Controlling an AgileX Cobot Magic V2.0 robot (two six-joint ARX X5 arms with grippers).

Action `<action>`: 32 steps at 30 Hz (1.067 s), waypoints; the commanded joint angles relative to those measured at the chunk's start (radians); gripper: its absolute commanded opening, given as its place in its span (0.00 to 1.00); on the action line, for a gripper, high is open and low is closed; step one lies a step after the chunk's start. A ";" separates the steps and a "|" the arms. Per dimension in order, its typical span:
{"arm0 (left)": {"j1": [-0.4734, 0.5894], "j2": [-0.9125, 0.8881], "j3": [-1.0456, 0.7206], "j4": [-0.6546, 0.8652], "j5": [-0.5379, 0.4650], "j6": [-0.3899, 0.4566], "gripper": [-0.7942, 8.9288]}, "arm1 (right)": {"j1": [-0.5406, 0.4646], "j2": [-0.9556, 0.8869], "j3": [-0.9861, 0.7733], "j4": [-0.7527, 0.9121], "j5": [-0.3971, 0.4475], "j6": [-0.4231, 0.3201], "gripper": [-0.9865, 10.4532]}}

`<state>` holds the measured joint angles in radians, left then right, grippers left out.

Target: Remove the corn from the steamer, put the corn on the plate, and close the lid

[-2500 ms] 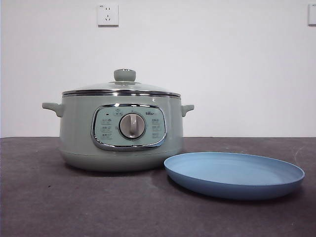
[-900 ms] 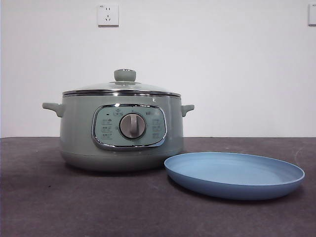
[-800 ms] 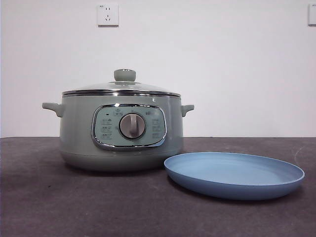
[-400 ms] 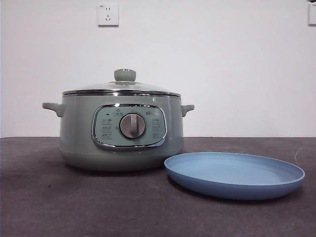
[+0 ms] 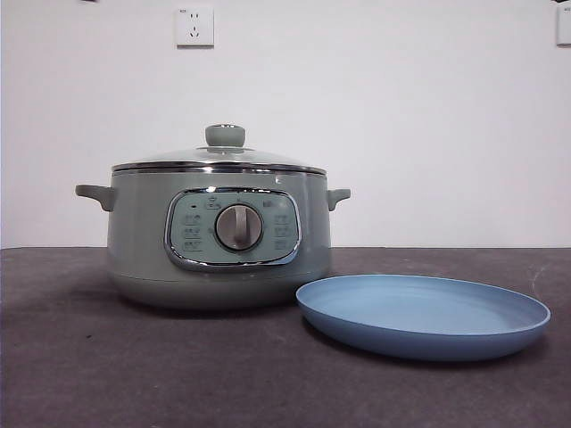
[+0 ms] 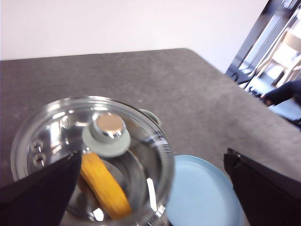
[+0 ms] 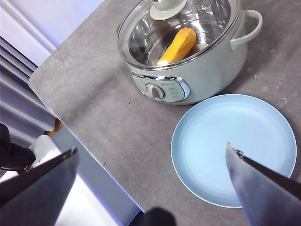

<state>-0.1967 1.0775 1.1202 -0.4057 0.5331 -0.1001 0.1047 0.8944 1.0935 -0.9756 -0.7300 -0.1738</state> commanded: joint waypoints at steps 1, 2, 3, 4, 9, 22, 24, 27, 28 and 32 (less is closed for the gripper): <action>-0.044 0.098 0.043 0.038 -0.060 0.064 0.69 | 0.002 0.004 0.002 0.005 0.003 0.002 0.66; -0.057 0.129 0.060 0.048 -0.082 0.077 0.69 | 0.002 0.004 0.002 0.006 0.003 0.002 0.66; -0.072 0.166 0.080 0.059 -0.108 0.090 0.69 | 0.002 0.004 0.002 0.006 0.003 0.002 0.66; -0.085 0.197 0.095 0.073 -0.127 0.105 0.69 | 0.002 0.004 0.002 0.006 0.003 0.002 0.66; -0.132 0.316 0.117 0.185 -0.210 0.140 0.69 | 0.002 0.004 0.002 0.005 0.003 0.002 0.66; -0.184 0.498 0.117 0.283 -0.274 0.156 0.69 | 0.002 0.004 0.002 0.005 0.003 0.021 0.66; -0.190 0.520 0.117 0.285 -0.274 0.156 0.69 | 0.002 0.004 0.002 0.005 0.003 0.021 0.66; -0.198 0.545 0.117 0.286 -0.295 0.156 0.69 | 0.002 0.004 0.002 0.005 0.003 0.026 0.66; -0.200 0.553 0.117 0.286 -0.303 0.156 0.69 | 0.002 0.004 0.002 0.005 0.003 0.028 0.66; -0.204 0.565 0.117 0.286 -0.323 0.156 0.69 | 0.002 0.004 0.002 0.005 0.003 0.028 0.66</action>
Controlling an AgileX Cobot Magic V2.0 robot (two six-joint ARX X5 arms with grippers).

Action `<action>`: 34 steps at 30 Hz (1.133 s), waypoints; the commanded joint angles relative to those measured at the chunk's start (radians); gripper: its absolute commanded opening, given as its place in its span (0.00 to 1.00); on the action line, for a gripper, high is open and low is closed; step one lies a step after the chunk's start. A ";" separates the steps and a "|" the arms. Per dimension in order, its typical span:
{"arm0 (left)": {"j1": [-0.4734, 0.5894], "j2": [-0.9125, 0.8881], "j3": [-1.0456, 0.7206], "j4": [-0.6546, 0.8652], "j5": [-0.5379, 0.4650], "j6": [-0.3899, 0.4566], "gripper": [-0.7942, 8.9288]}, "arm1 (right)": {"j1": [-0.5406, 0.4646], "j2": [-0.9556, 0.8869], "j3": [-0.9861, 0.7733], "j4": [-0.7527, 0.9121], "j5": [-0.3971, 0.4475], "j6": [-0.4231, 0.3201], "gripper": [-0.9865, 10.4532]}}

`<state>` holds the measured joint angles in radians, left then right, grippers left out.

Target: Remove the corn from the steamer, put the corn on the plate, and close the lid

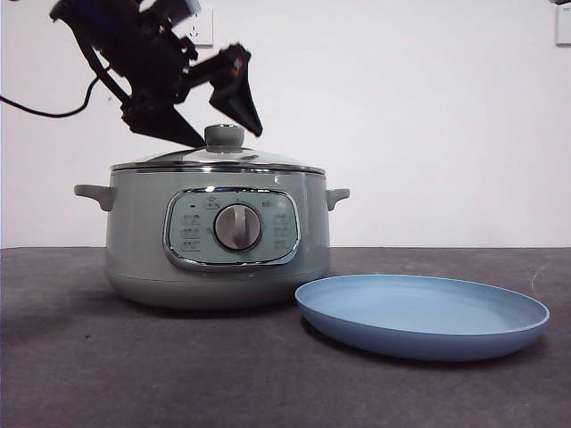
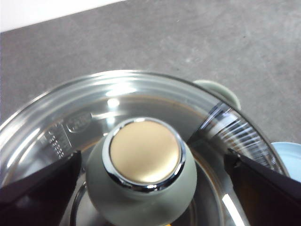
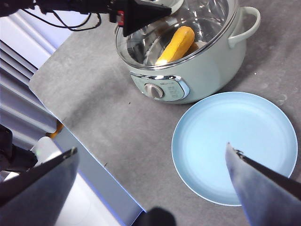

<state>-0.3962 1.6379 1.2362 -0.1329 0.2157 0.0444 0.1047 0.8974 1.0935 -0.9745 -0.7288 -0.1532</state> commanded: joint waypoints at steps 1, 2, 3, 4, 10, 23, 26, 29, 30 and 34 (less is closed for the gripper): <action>-0.004 0.004 0.001 0.014 -0.007 0.012 0.69 | 0.002 0.001 0.002 0.004 0.002 0.007 0.66; -0.004 0.004 0.001 0.014 -0.013 0.011 0.69 | 0.002 0.001 0.002 0.004 0.002 0.007 0.66; -0.004 0.004 0.001 0.013 -0.027 0.011 0.68 | 0.002 0.001 0.002 0.004 0.002 0.007 0.66; -0.005 0.004 0.001 0.009 -0.040 0.011 0.64 | 0.002 0.001 0.002 0.004 0.002 0.007 0.66; -0.011 0.005 0.001 -0.023 -0.054 0.008 0.49 | 0.002 0.001 0.002 0.004 0.002 0.007 0.66; -0.023 0.004 0.001 -0.016 -0.054 0.004 0.16 | 0.002 0.001 0.002 0.004 0.002 0.007 0.66; -0.023 0.004 0.001 -0.013 -0.054 0.004 0.07 | 0.002 0.001 0.002 0.004 0.002 0.007 0.66; -0.023 0.002 0.002 -0.001 -0.050 0.004 0.07 | 0.002 0.001 0.002 0.003 0.002 0.007 0.66; -0.023 0.002 0.003 0.002 -0.049 0.004 0.07 | 0.002 0.001 0.002 0.004 0.002 0.007 0.66; -0.023 -0.008 0.023 0.002 -0.050 0.004 0.07 | 0.002 0.001 0.002 0.004 0.002 0.007 0.66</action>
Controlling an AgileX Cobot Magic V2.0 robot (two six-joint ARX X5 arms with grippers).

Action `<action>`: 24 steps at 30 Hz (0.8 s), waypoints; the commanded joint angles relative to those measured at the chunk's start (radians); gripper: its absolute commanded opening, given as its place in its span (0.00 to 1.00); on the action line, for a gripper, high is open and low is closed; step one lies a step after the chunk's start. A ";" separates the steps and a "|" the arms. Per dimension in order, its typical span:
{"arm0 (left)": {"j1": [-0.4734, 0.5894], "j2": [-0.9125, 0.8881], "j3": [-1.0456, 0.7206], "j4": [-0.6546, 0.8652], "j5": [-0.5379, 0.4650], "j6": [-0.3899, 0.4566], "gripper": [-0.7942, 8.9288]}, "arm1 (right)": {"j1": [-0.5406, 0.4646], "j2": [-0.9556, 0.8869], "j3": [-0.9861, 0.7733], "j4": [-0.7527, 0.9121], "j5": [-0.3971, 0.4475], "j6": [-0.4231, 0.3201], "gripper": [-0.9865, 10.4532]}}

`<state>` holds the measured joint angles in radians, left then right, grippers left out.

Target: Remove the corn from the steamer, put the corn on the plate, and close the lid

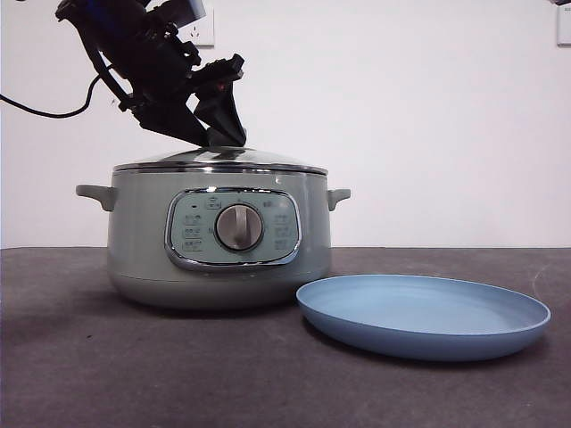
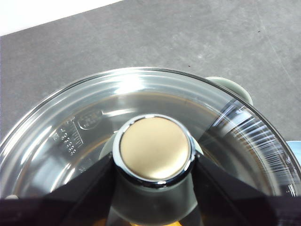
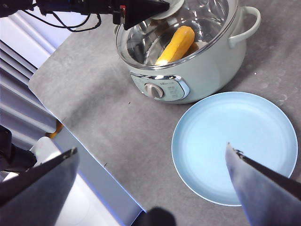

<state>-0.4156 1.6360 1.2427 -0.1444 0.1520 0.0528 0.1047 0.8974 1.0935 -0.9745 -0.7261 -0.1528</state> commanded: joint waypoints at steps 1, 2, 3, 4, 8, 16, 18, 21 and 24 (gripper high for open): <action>-0.003 -0.010 0.026 0.013 0.014 -0.005 0.07 | 0.002 0.001 0.002 0.004 0.000 0.007 0.66; -0.003 -0.014 0.034 0.013 0.014 -0.005 0.07 | 0.002 0.001 0.002 0.004 0.000 0.007 0.66; -0.003 -0.017 0.044 0.013 0.015 -0.005 0.07 | 0.002 0.001 0.002 0.004 0.000 0.006 0.66; -0.003 -0.024 0.054 0.009 0.015 -0.005 0.07 | 0.002 0.001 0.002 0.004 0.000 0.007 0.66; -0.003 -0.046 0.091 -0.015 0.037 -0.008 0.07 | 0.002 0.001 0.002 0.005 0.002 0.006 0.66; -0.003 -0.152 0.135 -0.084 0.041 -0.008 0.07 | 0.002 0.002 0.002 0.033 0.051 0.008 0.66; -0.003 -0.203 0.135 -0.117 0.040 -0.008 0.07 | 0.002 0.010 0.002 0.071 0.049 0.035 0.66; -0.003 -0.295 0.135 -0.187 0.040 -0.008 0.07 | 0.003 0.031 0.002 0.146 0.045 0.092 0.66; -0.003 -0.396 0.135 -0.266 0.039 -0.007 0.07 | 0.023 0.063 0.002 0.224 0.045 0.137 0.66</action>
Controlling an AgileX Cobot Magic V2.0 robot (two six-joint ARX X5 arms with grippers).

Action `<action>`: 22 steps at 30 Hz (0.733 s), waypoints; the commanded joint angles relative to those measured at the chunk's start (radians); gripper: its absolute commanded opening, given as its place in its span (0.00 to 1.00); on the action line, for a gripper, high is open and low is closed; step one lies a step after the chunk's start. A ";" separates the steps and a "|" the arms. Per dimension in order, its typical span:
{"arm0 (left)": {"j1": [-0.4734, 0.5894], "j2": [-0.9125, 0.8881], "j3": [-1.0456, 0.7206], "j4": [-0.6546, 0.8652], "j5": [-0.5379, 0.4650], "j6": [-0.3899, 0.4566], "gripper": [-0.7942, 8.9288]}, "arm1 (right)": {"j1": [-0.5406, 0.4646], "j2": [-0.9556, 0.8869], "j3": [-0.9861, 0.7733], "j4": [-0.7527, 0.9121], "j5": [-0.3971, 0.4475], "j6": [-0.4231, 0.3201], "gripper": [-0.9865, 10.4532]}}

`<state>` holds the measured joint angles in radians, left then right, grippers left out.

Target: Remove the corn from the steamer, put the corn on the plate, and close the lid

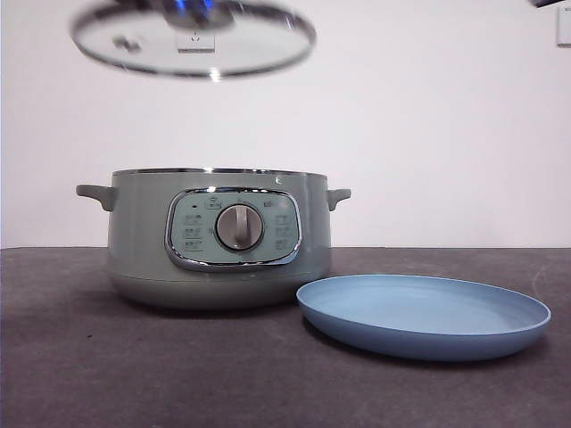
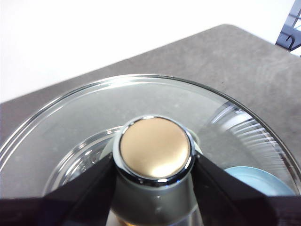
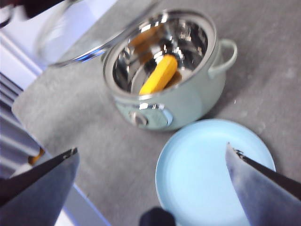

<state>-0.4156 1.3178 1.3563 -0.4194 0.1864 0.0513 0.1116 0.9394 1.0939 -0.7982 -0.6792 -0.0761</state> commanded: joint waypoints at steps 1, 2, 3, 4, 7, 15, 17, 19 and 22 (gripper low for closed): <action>-0.003 -0.114 0.021 -0.019 0.005 -0.005 0.07 | 0.030 0.034 0.001 0.077 -0.001 0.079 0.66; -0.003 -0.145 0.021 -0.044 0.005 -0.005 0.07 | 0.045 0.048 0.001 0.105 0.000 0.094 0.66; -0.003 -0.182 0.021 -0.071 0.005 -0.006 0.07 | 0.064 0.066 0.001 0.141 0.003 0.117 0.66; -0.003 -0.217 0.021 -0.095 0.003 -0.006 0.07 | 0.085 0.085 0.001 0.180 0.006 0.140 0.66; -0.003 -0.309 0.021 -0.162 -0.001 -0.006 0.07 | 0.148 0.146 0.002 0.291 0.023 0.209 0.66; -0.003 -0.512 0.021 -0.341 -0.035 -0.023 0.07 | 0.357 0.393 0.114 0.406 0.253 0.247 0.66; -0.003 -0.544 0.021 -0.376 -0.051 -0.024 0.07 | 0.400 0.467 0.174 0.401 0.299 0.248 0.66; -0.003 -0.573 0.021 -0.408 -0.056 -0.024 0.07 | 0.444 0.544 0.246 0.386 0.355 0.247 0.66; -0.003 -0.605 0.021 -0.452 -0.055 -0.026 0.07 | 0.500 0.669 0.381 0.330 0.446 0.241 0.66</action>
<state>-0.4164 0.7261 1.3598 -0.9150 0.1253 0.0326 0.5968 1.5669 1.4364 -0.4599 -0.2573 0.1616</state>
